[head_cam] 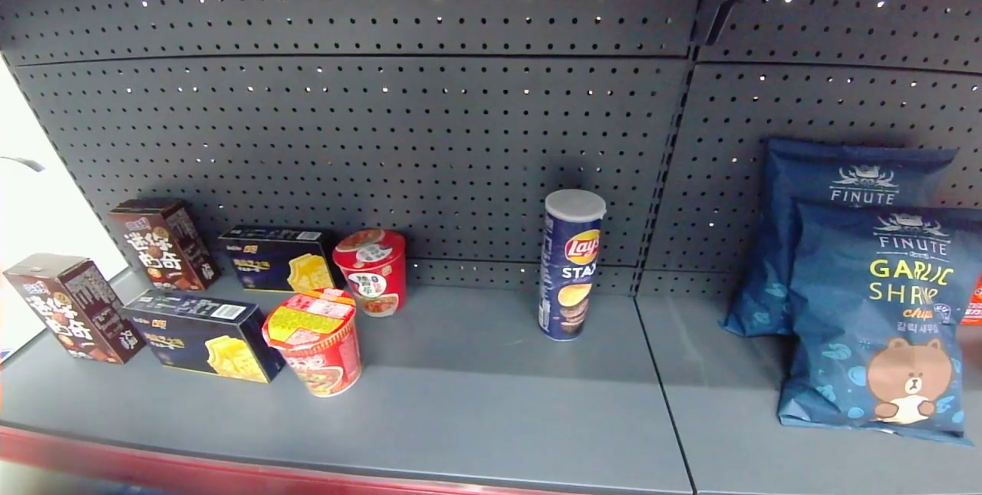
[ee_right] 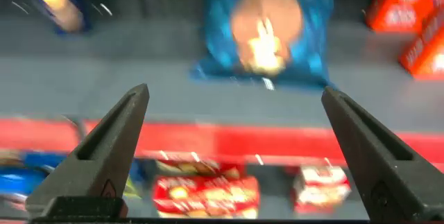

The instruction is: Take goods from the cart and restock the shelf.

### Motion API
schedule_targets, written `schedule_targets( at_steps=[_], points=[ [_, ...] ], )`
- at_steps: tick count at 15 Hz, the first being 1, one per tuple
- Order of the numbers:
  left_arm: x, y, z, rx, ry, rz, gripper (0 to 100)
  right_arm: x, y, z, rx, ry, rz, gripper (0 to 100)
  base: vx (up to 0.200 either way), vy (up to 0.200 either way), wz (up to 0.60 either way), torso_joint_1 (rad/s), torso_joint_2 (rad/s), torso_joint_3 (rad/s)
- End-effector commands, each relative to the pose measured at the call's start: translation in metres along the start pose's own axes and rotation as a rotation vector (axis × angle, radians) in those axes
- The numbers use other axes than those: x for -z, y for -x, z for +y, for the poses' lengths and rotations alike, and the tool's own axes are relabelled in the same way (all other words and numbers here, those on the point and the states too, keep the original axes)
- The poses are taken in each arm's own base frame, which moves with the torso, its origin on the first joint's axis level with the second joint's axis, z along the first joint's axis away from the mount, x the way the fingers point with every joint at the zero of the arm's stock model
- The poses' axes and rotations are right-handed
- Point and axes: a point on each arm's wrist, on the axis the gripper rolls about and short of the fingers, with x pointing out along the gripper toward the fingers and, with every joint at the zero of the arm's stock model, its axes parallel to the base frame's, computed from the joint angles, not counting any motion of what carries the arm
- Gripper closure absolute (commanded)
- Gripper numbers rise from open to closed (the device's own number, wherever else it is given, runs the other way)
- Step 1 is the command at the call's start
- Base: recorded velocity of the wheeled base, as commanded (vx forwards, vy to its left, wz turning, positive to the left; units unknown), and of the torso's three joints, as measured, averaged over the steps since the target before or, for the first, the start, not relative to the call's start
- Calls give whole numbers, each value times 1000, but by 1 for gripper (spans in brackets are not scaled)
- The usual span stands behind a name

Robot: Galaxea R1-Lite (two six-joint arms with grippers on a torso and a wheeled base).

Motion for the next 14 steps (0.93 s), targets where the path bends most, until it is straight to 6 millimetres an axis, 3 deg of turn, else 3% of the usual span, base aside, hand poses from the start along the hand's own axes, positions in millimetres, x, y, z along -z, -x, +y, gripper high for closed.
schedule_targets(
  at_steps=[1,4,7,10,11,12,14],
  points=[
    [-8,7,0,-14,-4,14,100,-113,-52,7,-132,-151,106,0,0,0,0,0,0,0],
    [-10,12,1,-40,-7,14,100,-124,-52,16,-510,10,97,0,0,0,0,0,0,0],
    [-7,8,1,-14,-7,30,100,-116,-67,28,-689,33,233,0,0,0,0,0,0,0],
    [-5,8,1,-13,-6,36,100,-107,-99,47,-751,49,303,0,0,0,0,0,0,0],
    [-5,9,1,-17,-1,29,100,-98,-114,56,-766,52,308,0,0,0,0,0,0,0],
    [-5,10,1,-19,-1,29,100,-88,-141,71,-772,53,279,0,0,0,0,0,0,0],
    [-8,11,1,-19,-2,17,100,-79,-170,86,-779,58,271,0,0,0,0,0,0,0]
  ],
)
